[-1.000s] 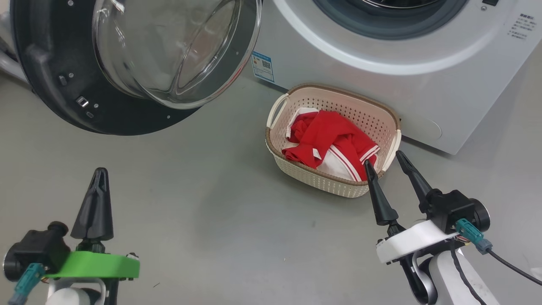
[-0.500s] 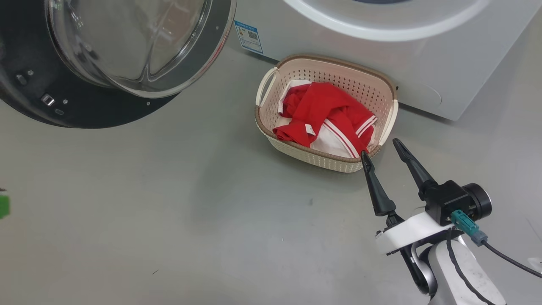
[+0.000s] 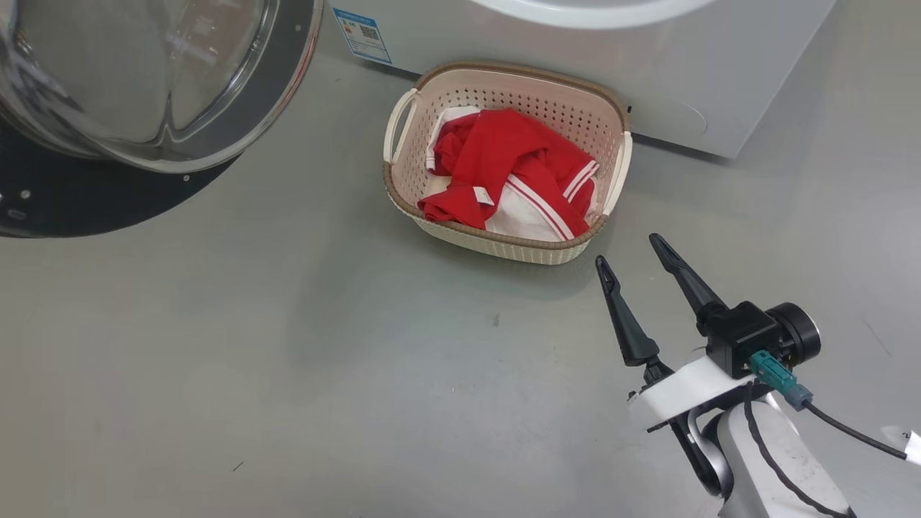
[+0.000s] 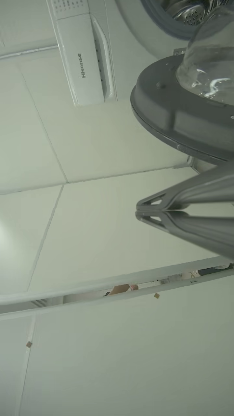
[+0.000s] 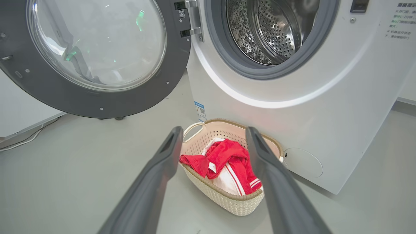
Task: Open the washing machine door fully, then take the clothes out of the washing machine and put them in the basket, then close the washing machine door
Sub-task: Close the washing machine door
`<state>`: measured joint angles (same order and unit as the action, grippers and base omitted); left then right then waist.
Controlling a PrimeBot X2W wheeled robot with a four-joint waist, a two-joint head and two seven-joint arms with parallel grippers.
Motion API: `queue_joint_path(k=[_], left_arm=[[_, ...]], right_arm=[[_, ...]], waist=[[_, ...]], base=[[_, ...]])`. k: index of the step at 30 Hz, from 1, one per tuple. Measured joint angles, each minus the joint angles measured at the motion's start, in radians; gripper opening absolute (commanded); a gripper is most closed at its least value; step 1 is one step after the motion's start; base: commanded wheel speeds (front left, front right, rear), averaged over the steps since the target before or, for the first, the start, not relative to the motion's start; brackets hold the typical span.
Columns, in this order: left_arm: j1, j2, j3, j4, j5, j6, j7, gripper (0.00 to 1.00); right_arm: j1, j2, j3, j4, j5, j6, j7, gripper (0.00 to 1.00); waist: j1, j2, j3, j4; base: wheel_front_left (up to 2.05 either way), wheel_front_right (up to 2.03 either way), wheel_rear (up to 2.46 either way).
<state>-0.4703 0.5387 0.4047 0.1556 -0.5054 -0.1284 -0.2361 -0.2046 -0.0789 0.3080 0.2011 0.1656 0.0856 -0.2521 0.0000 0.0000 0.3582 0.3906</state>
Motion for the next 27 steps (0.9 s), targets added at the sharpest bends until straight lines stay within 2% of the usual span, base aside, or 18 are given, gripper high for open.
queue_joint_path(k=[4,7,12,16,22,27], left_arm=[[-0.067,0.002,0.097,0.146,-0.121,0.000,0.070,0.00],[-0.116,-0.004,0.152,0.267,-0.237,0.002,0.163,0.00],[-0.214,-0.031,0.238,0.419,-0.382,0.062,0.274,0.00],[-0.321,-0.043,0.355,0.523,-0.532,0.137,0.353,0.00],[-0.418,-0.043,0.424,0.612,-0.620,0.209,0.436,0.00],[-0.443,-0.028,0.421,0.671,-0.638,0.221,0.495,0.00]], right_arm=[[-0.011,0.001,0.000,0.002,0.000,0.000,0.000,1.00],[-0.014,0.002,-0.001,0.002,0.000,0.000,0.000,1.00],[-0.018,0.003,-0.001,0.004,0.000,0.000,0.000,1.00],[-0.027,0.005,0.002,0.004,0.000,0.000,0.000,1.00],[-0.035,0.006,0.002,0.004,0.000,-0.001,0.000,1.00],[-0.035,0.006,0.000,0.004,0.000,-0.002,0.000,1.00]], waist=[[0.0000,0.0000,0.001,-0.029],[0.0000,0.0000,0.001,-0.049],[0.0000,0.0000,0.005,-0.075],[0.0000,0.0000,0.009,-0.091],[0.0000,0.0000,0.018,-0.107],[0.0000,0.0001,0.022,-0.112]], base=[[0.00,0.00,0.00],[0.00,0.00,0.00],[0.00,0.00,0.00],[0.00,0.00,0.00],[0.00,0.00,0.00],[0.00,0.00,0.00]])
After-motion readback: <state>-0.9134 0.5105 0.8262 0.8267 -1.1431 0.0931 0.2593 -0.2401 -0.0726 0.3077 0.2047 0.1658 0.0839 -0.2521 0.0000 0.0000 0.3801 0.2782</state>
